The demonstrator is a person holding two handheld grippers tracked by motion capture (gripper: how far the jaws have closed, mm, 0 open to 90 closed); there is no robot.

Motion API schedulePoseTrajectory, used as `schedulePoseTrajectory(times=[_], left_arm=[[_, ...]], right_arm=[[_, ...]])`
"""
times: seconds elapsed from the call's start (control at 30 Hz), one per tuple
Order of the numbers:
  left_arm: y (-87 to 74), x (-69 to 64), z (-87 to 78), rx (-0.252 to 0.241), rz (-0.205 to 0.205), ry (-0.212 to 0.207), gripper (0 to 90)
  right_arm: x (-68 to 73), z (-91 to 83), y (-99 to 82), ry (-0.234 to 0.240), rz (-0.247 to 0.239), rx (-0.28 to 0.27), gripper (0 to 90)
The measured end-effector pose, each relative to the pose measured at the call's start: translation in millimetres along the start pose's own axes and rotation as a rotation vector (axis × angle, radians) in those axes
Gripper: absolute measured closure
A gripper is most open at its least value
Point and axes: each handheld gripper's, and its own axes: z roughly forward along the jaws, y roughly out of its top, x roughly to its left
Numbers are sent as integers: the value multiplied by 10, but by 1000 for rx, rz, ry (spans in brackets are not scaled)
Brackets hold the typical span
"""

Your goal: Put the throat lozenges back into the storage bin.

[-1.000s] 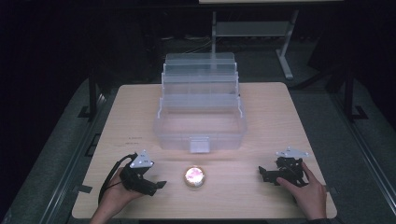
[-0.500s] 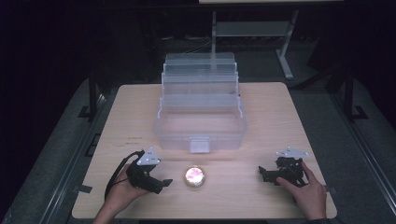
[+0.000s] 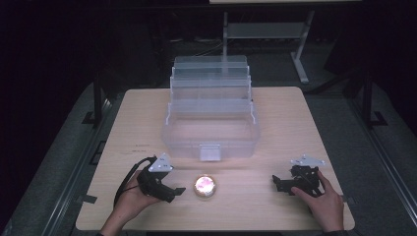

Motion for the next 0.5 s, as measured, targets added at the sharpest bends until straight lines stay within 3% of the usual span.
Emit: schedulePoseTrajectory(times=[0.5], left_arm=[[182,-53,137,15,41,-34,133]], right_arm=[[0,0,0,0,-1,0,0]])
